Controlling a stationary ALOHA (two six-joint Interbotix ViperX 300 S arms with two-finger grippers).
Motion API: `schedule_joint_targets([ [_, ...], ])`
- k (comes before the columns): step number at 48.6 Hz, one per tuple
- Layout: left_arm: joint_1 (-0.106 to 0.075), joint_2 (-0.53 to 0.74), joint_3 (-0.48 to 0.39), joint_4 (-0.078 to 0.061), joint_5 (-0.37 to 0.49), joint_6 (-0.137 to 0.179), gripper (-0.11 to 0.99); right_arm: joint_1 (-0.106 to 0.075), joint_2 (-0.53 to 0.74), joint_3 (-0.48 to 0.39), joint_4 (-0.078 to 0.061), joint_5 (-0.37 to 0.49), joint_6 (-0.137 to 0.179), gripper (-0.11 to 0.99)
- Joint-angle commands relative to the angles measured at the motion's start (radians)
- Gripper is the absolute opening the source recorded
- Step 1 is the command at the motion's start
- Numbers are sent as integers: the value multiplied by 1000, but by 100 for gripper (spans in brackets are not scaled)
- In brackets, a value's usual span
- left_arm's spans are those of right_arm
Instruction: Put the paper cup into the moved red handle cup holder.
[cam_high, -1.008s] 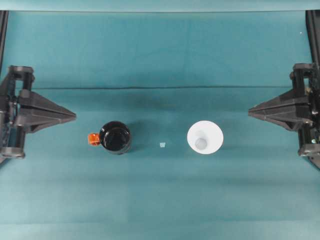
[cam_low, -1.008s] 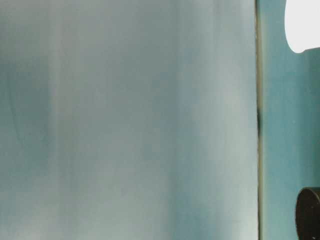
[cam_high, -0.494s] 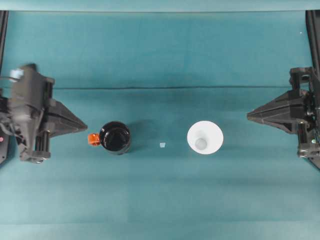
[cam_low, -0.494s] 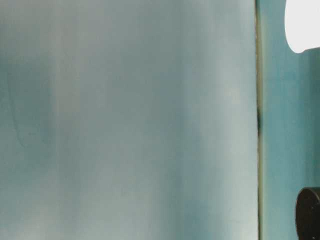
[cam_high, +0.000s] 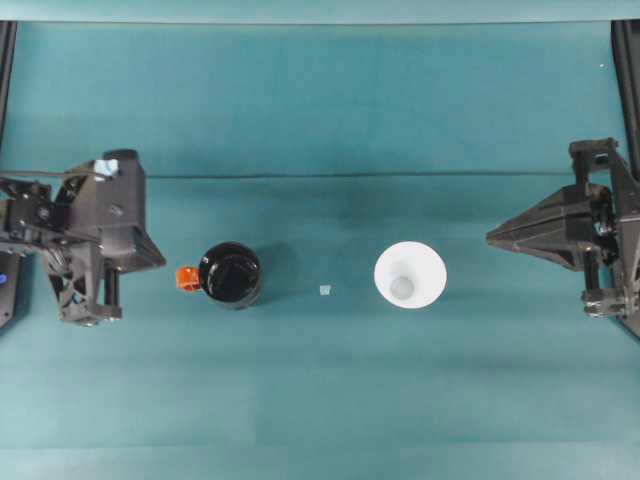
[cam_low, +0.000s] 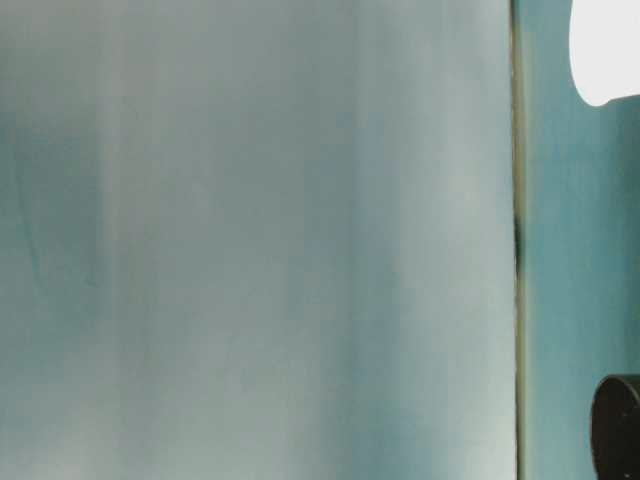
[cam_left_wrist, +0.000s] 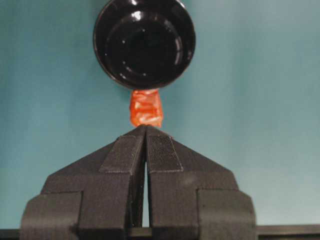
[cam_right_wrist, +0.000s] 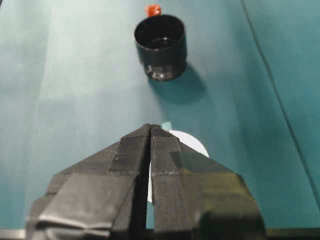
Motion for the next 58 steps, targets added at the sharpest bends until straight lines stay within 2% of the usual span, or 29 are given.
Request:
schedule_joint_targets([
  [1,-2,12,-34,3,0,3,2,-2,12,-25,2,-5,9,-10],
  [17,3,63,-23,3,0,0,3,-5,14,-25,2,14,8,-10],
  [21,11,74,-18,3,-8,0,5,-6,14,-25,2,18,8,-10],
  [26,18,100,-8,3,-23,-2,26,-8,14,-25,2,18,8,-10],
  [33,21,149,-11,3,-25,0,70,-14,14,-25,2,20,8,-10],
  [36,21,164,-9,3,-51,-2,87,-15,14,-25,2,20,8,-10],
  [39,20,175,-6,3,-84,-2,96,-18,14,-25,2,26,9,-10],
  [44,20,193,-6,3,-120,0,92,-20,14,-25,2,44,9,-10],
  [51,18,232,-9,3,-120,-3,94,-20,14,-25,2,61,11,-10],
  [58,17,265,-6,3,-123,-5,94,-20,14,-23,2,64,28,-10],
])
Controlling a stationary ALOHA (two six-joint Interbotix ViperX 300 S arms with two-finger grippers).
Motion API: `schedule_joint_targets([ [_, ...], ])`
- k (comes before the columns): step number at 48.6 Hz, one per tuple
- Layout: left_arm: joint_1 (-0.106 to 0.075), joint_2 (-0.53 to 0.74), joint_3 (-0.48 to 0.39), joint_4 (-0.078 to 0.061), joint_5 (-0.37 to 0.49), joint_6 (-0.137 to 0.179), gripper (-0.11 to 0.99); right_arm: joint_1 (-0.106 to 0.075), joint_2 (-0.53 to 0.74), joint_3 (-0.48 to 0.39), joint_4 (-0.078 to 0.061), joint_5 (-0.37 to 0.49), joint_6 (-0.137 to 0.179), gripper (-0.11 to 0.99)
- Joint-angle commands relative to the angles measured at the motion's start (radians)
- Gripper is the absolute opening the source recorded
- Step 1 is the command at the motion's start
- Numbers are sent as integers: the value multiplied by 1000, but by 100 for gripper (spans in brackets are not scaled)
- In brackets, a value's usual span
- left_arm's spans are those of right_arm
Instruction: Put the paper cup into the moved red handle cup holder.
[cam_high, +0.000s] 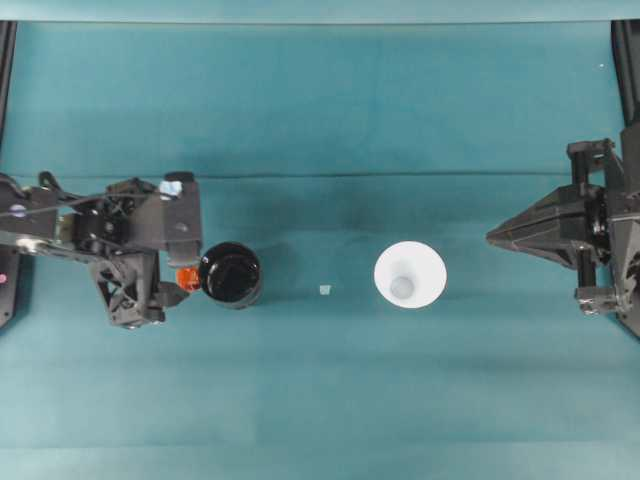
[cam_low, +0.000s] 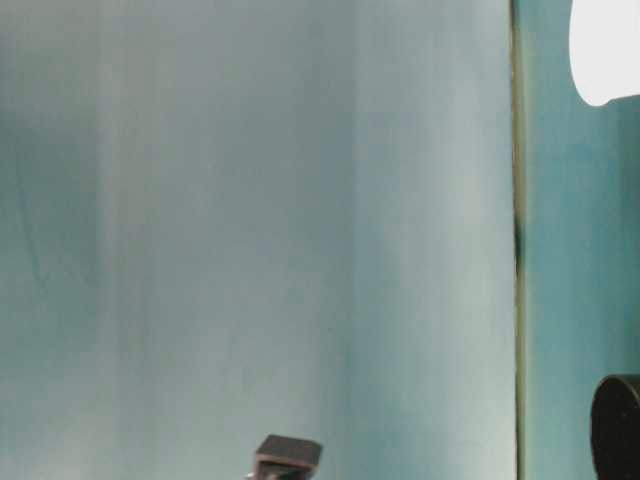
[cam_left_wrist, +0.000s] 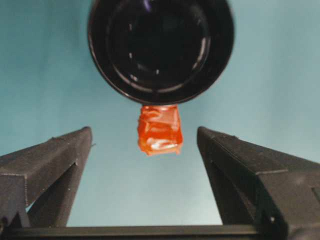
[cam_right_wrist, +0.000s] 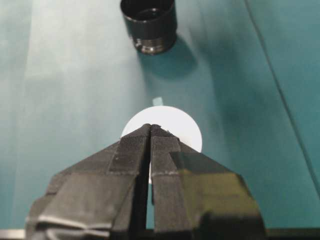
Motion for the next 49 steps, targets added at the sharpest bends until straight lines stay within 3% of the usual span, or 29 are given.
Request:
schedule_joint_targets([
  [1,-3,18,-9,5,-9,-2,94,-2,5,-23,2,-3,18,-10],
  [14,-3,74,-14,3,-87,0,94,-2,5,-20,2,-3,23,-10],
  [49,-6,115,-26,3,-84,0,93,-2,5,-18,2,-3,25,-10],
])
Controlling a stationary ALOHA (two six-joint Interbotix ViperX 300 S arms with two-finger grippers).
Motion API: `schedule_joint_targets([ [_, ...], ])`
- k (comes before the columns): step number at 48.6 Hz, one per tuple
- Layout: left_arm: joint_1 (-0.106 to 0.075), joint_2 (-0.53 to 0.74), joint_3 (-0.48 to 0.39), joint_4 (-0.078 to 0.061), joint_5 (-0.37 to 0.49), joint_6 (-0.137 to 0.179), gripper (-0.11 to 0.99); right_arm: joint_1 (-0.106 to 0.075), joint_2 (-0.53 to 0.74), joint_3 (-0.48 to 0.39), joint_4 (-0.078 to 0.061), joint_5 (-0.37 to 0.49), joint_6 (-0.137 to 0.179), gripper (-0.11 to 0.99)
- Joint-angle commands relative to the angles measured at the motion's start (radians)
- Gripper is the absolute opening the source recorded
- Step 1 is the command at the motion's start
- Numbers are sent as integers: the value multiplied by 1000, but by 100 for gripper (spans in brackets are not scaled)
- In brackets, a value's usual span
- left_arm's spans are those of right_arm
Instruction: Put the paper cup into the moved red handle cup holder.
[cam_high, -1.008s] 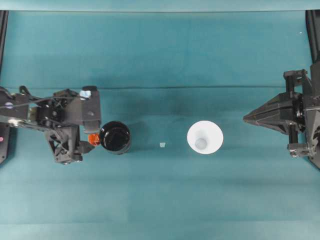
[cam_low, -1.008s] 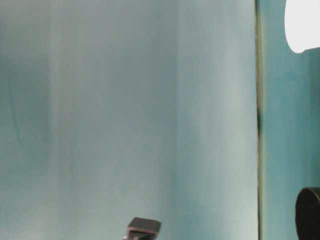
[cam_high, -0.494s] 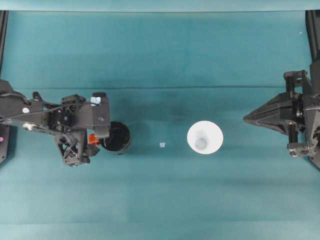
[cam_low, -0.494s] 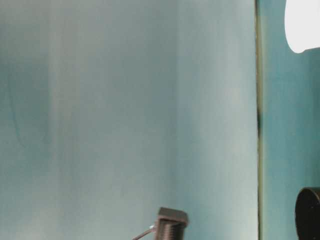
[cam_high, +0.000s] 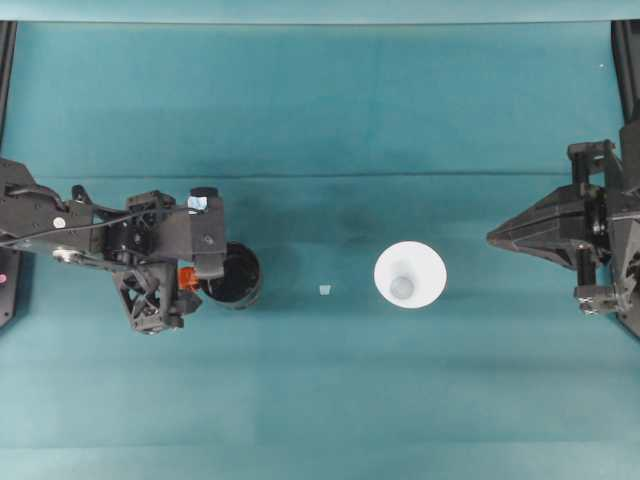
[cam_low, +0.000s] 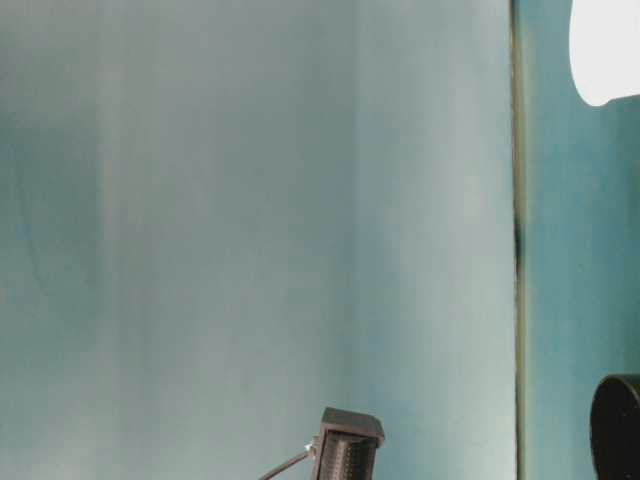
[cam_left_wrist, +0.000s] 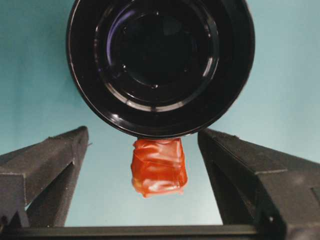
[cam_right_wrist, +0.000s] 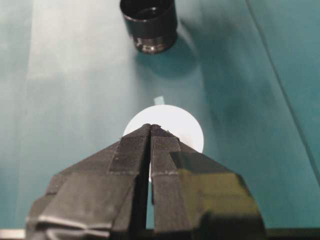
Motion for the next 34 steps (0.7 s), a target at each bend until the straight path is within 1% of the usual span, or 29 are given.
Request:
schedule_joint_targets([
  [1,-3,-3,-14,3,-3,0,93,-2,5,-18,2,-6,9,-10],
  [6,-3,-3,-14,5,-3,-2,93,-2,5,-18,2,-5,9,-10],
  [9,-3,-3,-14,3,-3,-2,91,-2,3,-18,2,-5,9,-10],
  [10,-3,-3,-14,5,-3,-2,90,-2,5,-18,2,-5,9,-10],
  [14,-5,-3,-14,3,-5,-2,82,-2,5,-18,2,-5,9,-10],
  [17,-9,-3,-15,3,-6,0,68,-2,5,-18,2,-5,9,-10],
  [23,-32,-5,-14,3,-6,21,34,0,5,-18,2,-6,8,-10],
  [25,-38,-6,-14,5,-8,26,25,0,5,-18,2,-5,8,-10],
  [28,-48,-6,-15,3,-11,35,26,0,5,-18,0,-5,6,-10],
  [29,-49,-6,-17,5,-12,37,26,0,5,-18,-2,-6,6,-10],
  [34,-52,-8,-25,3,-14,37,26,0,5,-18,-2,-5,5,-10],
])
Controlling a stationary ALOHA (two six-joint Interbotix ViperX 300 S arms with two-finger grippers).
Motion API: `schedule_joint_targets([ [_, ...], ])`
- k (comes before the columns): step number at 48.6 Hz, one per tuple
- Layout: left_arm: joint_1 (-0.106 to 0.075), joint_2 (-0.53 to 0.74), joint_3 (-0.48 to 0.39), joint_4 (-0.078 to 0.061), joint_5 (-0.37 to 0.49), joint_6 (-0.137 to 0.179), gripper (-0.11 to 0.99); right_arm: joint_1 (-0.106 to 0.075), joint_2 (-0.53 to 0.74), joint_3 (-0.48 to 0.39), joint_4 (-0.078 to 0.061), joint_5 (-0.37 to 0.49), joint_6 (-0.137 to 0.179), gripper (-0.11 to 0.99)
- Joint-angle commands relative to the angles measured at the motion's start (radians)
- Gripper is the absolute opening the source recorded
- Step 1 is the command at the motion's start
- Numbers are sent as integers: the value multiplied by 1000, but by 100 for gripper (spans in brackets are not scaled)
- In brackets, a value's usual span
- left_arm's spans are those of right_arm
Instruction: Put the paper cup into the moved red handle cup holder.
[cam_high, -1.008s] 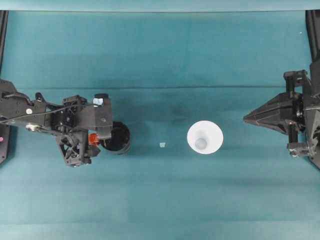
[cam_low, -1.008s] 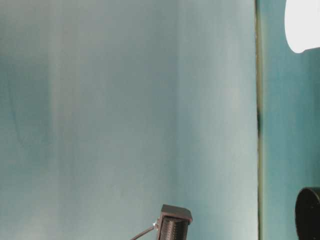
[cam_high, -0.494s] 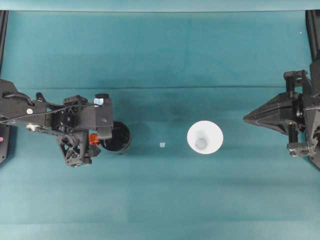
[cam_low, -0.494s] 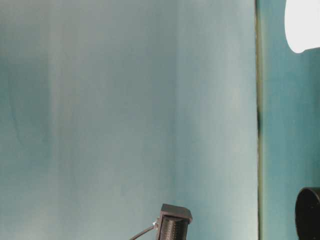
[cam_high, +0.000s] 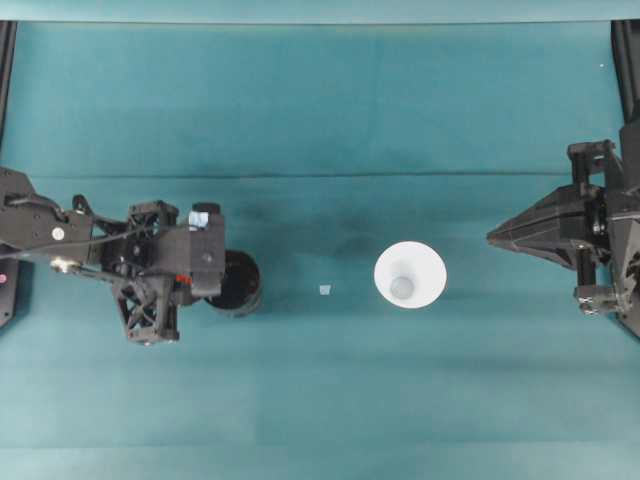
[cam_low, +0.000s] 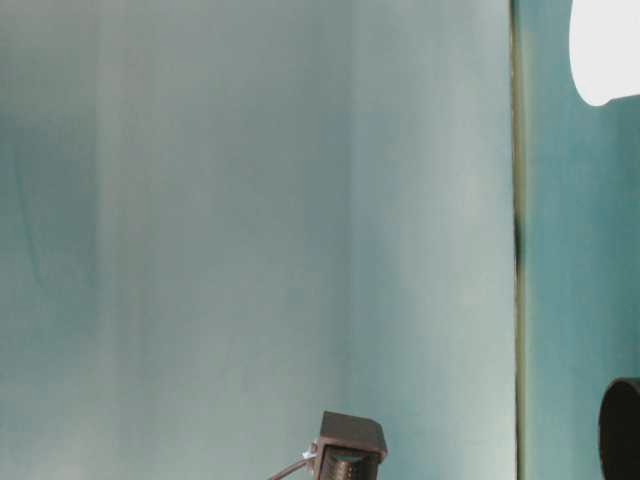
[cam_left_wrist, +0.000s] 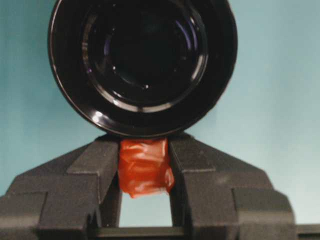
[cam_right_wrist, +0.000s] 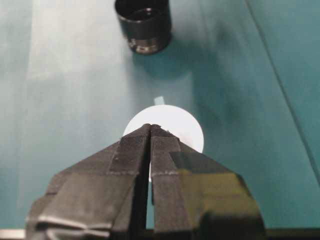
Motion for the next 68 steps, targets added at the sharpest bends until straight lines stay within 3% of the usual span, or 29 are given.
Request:
schedule_joint_targets([
  [1,-5,-9,-25,2,-8,3,26,-2,5,-18,-2,-5,5,-10],
  [8,-5,-31,-60,2,14,3,26,-2,5,-18,-2,-5,5,-10],
  [16,-5,-49,-144,2,103,3,26,0,5,-18,-2,-6,5,-10],
  [31,-2,43,-345,2,206,8,26,0,5,-18,-2,-8,6,-10],
  [46,25,149,-419,2,206,77,26,0,5,-18,-2,-8,6,-10],
  [54,35,187,-423,3,195,84,26,0,5,-17,-2,-8,6,-10],
  [68,35,236,-416,2,98,87,26,-2,5,-17,-2,-5,6,-10],
])
